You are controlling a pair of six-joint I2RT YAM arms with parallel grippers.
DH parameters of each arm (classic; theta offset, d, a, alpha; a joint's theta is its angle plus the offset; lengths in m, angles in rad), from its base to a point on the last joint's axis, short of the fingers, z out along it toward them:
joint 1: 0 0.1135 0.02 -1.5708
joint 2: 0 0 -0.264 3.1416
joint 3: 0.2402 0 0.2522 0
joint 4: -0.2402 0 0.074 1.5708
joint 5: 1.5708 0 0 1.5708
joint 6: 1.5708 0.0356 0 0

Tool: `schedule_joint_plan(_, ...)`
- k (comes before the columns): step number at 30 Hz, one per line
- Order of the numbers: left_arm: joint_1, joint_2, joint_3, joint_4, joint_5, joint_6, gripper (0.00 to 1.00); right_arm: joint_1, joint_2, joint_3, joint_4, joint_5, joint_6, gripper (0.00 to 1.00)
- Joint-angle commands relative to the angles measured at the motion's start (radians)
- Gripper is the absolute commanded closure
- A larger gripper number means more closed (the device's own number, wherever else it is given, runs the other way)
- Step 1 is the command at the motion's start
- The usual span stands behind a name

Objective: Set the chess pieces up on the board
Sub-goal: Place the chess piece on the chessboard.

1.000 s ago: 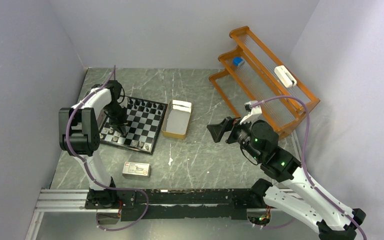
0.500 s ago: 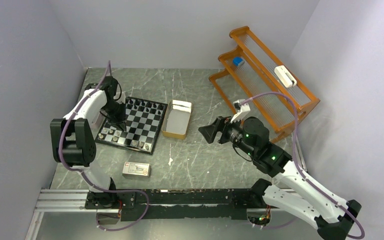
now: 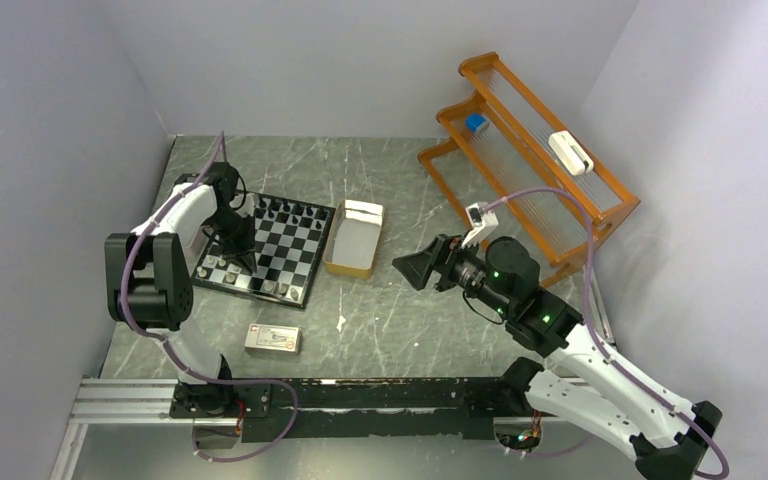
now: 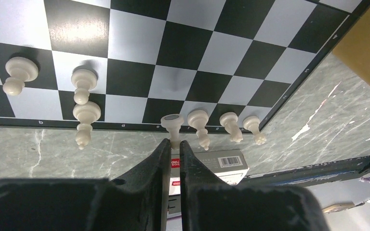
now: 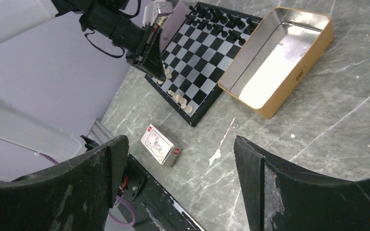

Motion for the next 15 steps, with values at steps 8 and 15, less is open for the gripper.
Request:
schedule_joint_plan(8, 0.02, 0.056, 0.051, -0.029, -0.056, -0.016, 0.87, 0.002, -0.068, 0.013, -0.056, 0.005, -0.048, 0.15)
schedule_joint_plan(15, 0.057, 0.087, 0.068, -0.038, -0.053, -0.01, 0.87, 0.001, -0.073, 0.021, -0.072, 0.006, -0.078, 0.14)
